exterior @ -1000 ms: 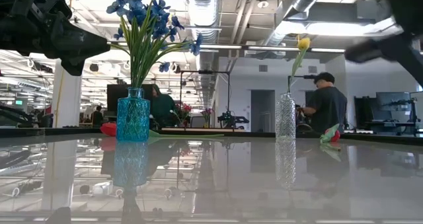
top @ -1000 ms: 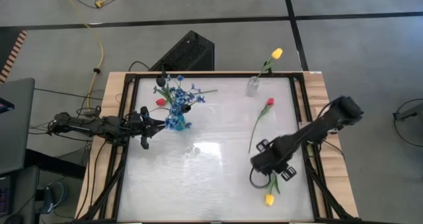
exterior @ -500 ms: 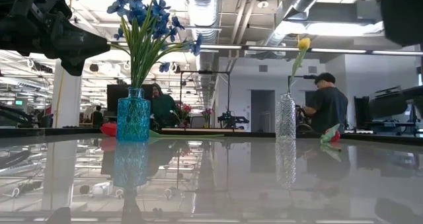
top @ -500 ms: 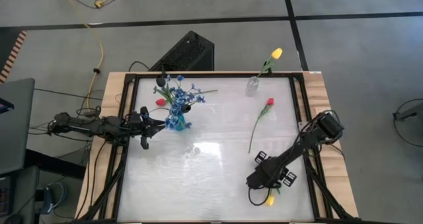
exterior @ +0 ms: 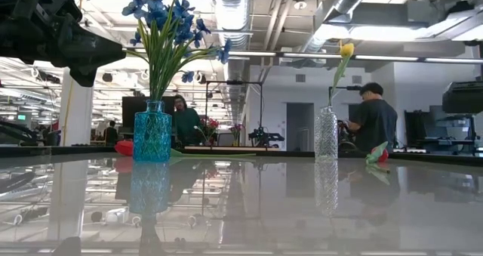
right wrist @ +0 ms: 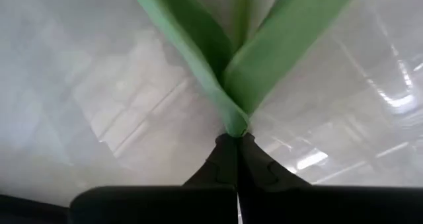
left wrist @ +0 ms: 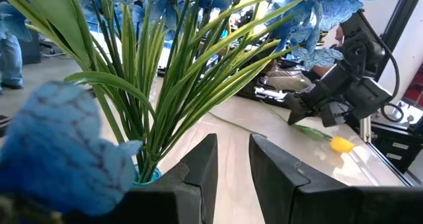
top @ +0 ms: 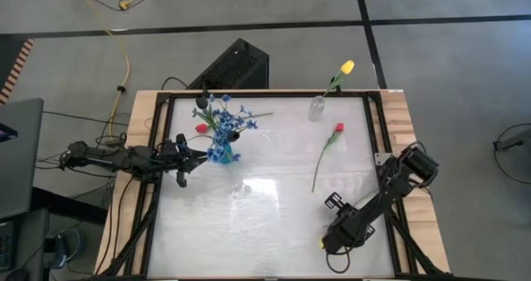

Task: Sort flowers into vase by color
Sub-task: Put the yellow tulip flower into the transparent vase

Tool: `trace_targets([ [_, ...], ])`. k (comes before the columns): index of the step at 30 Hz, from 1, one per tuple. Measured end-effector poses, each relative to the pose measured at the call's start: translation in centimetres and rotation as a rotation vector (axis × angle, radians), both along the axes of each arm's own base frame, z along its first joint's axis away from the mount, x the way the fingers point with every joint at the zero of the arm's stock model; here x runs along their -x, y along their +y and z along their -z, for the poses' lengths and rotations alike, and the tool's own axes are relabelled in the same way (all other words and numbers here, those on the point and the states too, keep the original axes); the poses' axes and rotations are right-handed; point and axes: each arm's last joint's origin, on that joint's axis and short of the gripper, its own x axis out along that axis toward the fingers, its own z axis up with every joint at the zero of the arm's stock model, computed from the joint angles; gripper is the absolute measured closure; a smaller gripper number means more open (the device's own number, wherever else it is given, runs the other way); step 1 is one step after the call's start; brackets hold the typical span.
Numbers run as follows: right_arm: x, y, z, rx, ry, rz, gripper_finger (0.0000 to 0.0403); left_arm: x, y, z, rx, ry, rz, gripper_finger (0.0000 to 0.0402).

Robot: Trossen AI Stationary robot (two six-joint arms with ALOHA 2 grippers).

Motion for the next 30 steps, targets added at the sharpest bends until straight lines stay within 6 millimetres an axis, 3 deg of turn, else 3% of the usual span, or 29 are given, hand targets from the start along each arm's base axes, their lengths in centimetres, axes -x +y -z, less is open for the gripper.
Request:
trace_targets([
  [5,-0.4,-0.2,-2.4,0.008,-0.144,0.047,0.0379,0.0,0.0,0.0,0.000,0.000,0.000,0.0326],
  [12,-2.9,-3.7,-8.6,-0.117,-0.647,0.405,0.0387,0.0,0.0,0.0,0.000,0.000,0.000,0.0326],
  [16,-3.3,-7.2,-11.6,-0.068,-0.912,0.662,0.0386,0.0,0.0,0.0,0.000,0.000,0.000,0.0326],
  [22,-3.5,-11.9,-15.5,0.034,-1.227,0.850,0.0384,0.0,0.0,0.0,0.000,0.000,0.000,0.0326],
  [30,-3.6,-17.4,-18.6,0.179,-1.477,1.009,0.0383,0.0,0.0,0.0,0.000,0.000,0.000,0.0326],
])
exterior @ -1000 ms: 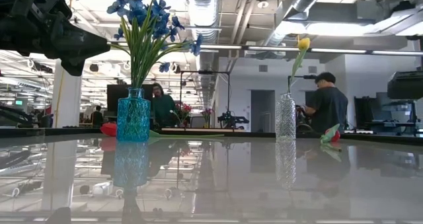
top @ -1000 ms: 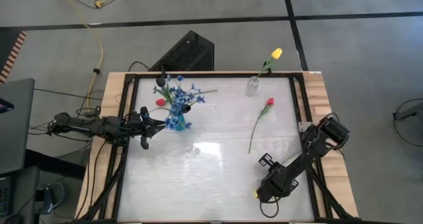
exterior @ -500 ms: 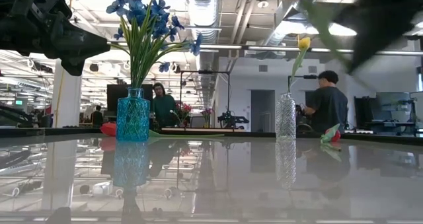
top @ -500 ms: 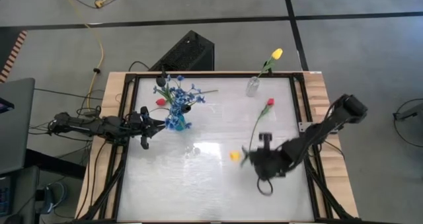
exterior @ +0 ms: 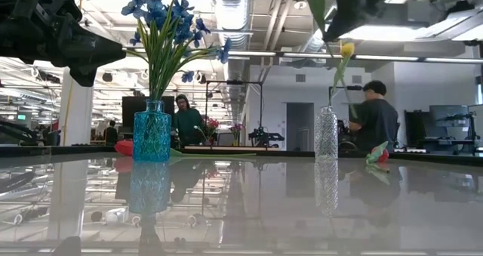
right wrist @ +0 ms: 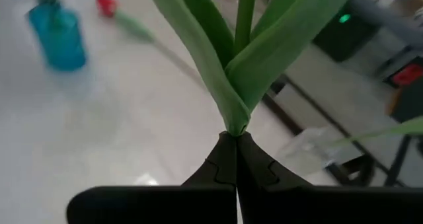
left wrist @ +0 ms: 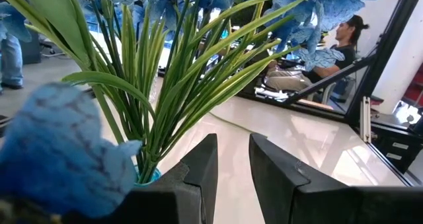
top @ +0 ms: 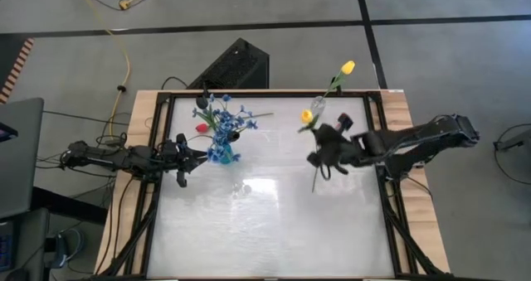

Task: Sort flowers into vase by color
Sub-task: Put the yellow tulip flower into the transparent vase

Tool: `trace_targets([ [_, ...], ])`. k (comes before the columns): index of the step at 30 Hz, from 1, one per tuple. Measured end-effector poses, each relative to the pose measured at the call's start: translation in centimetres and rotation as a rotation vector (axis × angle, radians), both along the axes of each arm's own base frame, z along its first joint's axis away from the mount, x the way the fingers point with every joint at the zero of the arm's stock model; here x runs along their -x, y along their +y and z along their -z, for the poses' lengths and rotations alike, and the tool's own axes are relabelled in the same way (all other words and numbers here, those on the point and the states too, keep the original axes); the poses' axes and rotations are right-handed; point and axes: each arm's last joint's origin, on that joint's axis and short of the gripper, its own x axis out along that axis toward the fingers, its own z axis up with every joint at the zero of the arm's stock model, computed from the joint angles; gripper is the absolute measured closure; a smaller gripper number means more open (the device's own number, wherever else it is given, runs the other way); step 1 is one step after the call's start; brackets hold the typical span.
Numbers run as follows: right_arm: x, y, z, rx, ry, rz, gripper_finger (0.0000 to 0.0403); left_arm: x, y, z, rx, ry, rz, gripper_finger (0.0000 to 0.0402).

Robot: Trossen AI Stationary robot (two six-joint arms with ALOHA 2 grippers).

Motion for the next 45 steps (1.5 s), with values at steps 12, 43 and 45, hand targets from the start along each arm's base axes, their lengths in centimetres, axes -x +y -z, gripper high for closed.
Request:
trace_targets([
  [12,-1.4,-6.9,-2.8,0.213,-0.094,0.176,0.0383,0.0,0.0,0.0,0.000,0.000,0.000,0.0326],
  [43,-0.3,-14.7,-3.0,0.263,-0.073,0.369,0.0383,0.0,0.0,0.0,0.000,0.000,-0.001,0.0326],
  [45,-0.8,-15.0,-2.4,0.257,-0.047,0.368,0.0383,0.0,0.0,0.0,0.000,0.000,0.000,0.0326],
])
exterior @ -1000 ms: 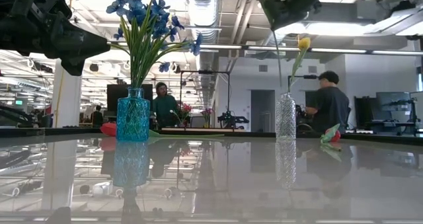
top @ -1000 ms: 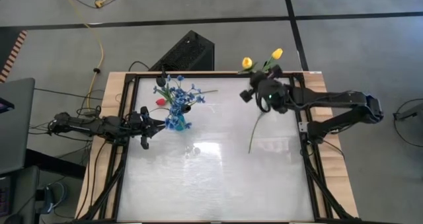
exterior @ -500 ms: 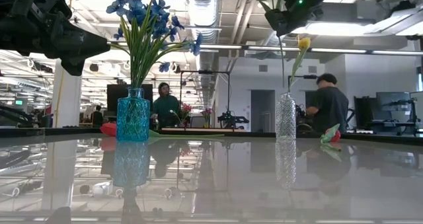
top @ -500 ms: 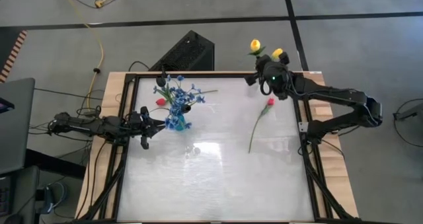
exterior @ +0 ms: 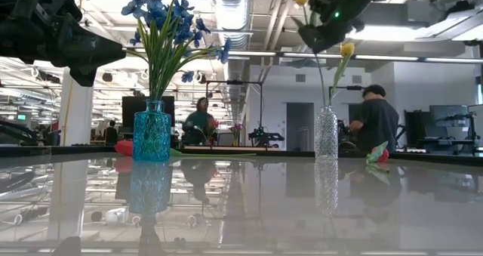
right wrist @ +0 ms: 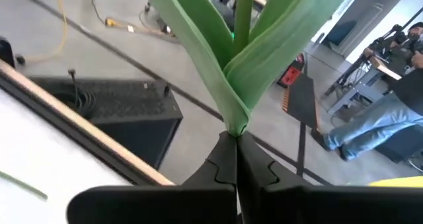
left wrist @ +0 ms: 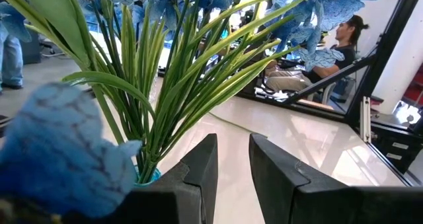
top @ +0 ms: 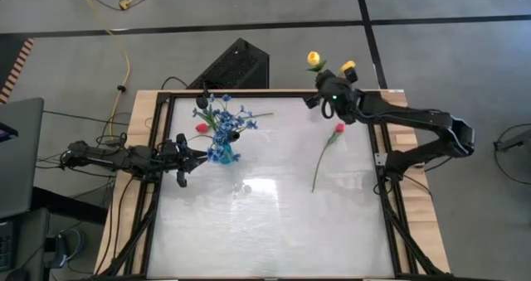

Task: Sort flowers into vase by color
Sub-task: Put the yellow tulip flower into the transparent vase, then put the right red tulip flower into the transparent vase

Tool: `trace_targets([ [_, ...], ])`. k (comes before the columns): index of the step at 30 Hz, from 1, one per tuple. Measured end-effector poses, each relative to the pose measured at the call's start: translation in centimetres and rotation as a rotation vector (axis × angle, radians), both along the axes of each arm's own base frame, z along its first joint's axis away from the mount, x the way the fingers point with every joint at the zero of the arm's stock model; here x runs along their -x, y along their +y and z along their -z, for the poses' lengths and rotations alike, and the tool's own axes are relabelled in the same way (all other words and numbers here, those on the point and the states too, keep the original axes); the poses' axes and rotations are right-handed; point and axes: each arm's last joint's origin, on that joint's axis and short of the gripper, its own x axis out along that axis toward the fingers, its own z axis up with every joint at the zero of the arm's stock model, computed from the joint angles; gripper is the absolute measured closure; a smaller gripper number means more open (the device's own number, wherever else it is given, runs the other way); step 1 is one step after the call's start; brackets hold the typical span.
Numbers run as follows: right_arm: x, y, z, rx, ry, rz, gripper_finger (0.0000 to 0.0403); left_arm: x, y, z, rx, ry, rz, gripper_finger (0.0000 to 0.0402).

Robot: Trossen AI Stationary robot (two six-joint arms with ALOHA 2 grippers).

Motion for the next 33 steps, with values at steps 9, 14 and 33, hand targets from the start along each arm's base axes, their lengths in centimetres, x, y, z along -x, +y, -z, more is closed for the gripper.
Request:
trace_targets([
  [9,-1.9,-0.8,2.5,-0.034,0.083,0.005,0.0383,0.0,0.0,0.0,0.000,0.000,0.002,0.0326],
  [14,-1.8,-0.8,2.8,-0.053,0.084,0.014,0.0379,0.0,0.0,0.0,0.000,0.000,0.001,0.0326],
  [33,1.3,1.7,3.2,-0.427,-0.062,-0.017,0.0225,0.0,0.0,0.0,0.000,0.000,0.002,0.0326],
])
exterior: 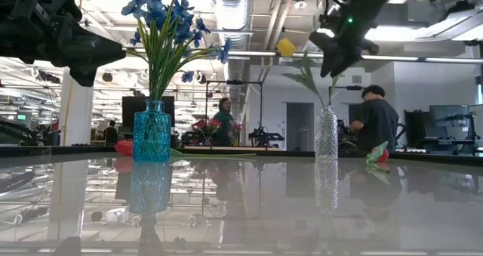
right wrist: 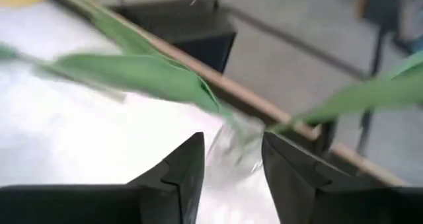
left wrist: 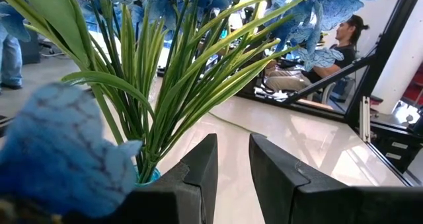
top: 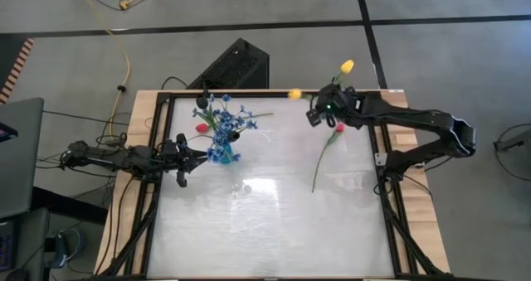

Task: Sort flowers into vase by color
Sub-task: Put the right red tulip flower into the transparent vase

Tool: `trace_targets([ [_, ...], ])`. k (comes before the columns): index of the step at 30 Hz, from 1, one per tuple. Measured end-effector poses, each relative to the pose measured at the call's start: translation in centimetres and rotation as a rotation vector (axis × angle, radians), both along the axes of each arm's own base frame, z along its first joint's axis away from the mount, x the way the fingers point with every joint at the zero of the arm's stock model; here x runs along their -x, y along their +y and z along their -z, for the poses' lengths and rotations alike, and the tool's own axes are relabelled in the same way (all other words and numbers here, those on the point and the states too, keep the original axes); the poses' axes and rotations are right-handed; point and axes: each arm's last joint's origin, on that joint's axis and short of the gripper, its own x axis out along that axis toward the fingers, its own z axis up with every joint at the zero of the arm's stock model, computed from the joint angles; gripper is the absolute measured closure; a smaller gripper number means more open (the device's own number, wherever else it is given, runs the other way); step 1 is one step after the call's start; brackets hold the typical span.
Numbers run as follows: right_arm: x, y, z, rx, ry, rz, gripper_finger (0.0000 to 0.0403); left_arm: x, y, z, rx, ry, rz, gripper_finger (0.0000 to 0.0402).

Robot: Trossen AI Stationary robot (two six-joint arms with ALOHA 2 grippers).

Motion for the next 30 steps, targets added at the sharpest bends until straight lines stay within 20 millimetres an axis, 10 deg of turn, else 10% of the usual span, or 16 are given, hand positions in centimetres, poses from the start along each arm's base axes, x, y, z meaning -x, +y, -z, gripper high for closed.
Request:
trace_targets([
  [17,1.3,4.2,2.0,-0.533,-0.018,0.055,0.0224,0.0,0.0,0.0,0.000,0.000,-0.001,0.0326],
  [30,1.1,10.0,2.4,-0.384,-0.087,0.222,0.0214,0.0,0.0,0.0,0.000,0.000,-0.001,0.0326],
])
